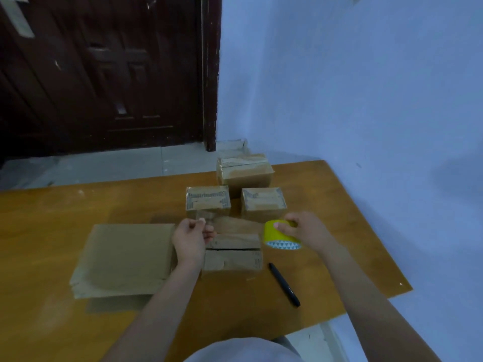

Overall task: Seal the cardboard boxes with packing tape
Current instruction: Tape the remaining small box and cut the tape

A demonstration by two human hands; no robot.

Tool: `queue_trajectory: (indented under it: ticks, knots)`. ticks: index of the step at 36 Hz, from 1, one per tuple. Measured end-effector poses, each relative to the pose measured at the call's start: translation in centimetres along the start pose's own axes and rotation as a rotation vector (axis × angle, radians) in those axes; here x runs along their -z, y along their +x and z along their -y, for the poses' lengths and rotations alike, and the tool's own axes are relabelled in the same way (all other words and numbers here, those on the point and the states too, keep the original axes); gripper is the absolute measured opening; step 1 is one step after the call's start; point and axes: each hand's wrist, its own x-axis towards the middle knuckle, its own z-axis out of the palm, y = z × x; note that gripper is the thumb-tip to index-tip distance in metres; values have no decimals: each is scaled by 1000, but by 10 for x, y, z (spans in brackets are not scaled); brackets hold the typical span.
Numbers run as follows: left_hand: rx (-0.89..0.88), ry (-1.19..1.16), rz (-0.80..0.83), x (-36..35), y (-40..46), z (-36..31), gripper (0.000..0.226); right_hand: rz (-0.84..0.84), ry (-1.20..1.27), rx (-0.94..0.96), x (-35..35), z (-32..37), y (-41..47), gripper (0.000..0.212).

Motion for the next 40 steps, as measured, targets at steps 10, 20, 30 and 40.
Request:
queue_trajectory:
  ticks: [10, 20, 30, 40]
  knots:
    - [83, -184, 29, 3, -5, 19, 17, 34, -343, 18, -9, -26, 1, 50]
    - [279, -512, 69, 17, 0, 46, 25, 113, -382, 57, -36, -15, 3, 50]
    - [291, -623, -6, 19, -2, 50, 47, 206, -377, 27, -48, -7, 11, 46]
    - [340, -682, -56, 20, 1, 55, 48, 211, -425, 41, -57, -10, 16, 46]
